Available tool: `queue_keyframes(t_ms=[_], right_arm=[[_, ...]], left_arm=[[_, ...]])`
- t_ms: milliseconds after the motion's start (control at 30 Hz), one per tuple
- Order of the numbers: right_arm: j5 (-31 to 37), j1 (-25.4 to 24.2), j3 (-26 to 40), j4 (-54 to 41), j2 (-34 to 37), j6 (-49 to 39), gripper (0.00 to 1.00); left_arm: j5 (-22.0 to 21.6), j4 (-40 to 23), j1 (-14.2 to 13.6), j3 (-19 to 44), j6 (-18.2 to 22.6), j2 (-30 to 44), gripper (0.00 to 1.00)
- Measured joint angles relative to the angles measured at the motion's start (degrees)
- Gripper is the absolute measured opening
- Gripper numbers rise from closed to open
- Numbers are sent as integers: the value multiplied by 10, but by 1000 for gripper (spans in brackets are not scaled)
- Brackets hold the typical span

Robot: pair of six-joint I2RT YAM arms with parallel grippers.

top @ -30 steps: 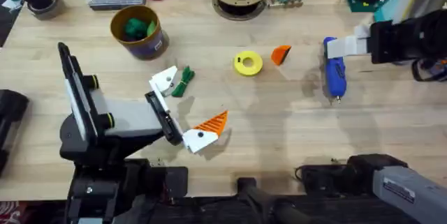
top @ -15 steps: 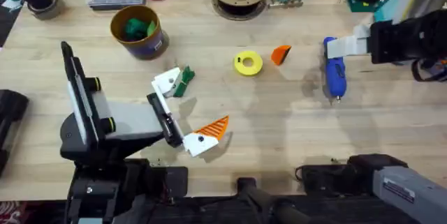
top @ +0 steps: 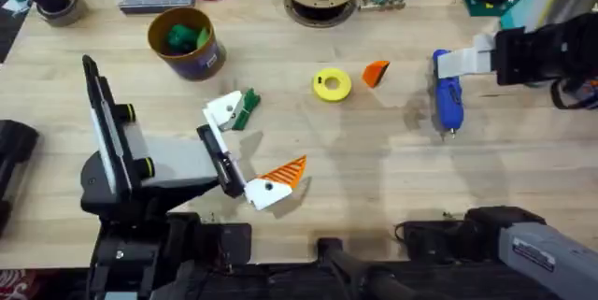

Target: Pick up the gripper from the table and insert it into the empty holder that is missing its gripper. Then pick up a screw, insert it into the mounting hole, and use the screwdriver to tighten it. Finally, clean up the table by picking up the vegetable and placing it into the bucket.

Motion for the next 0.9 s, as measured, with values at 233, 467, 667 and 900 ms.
queue_keyframes(t_ms=[233,467,667,900], right_arm=[[0,0,0,0,0,0,997],[0,0,0,0,0,0,997],[0,0,0,0,0,0,997],[0,0,0,-7,0,0,997]], left_arm=[[0,0,0,0,0,0,990],[0,0,0,0,0,0,990],[0,0,0,0,0,0,990],[0,0,0,0,0,0,990]])
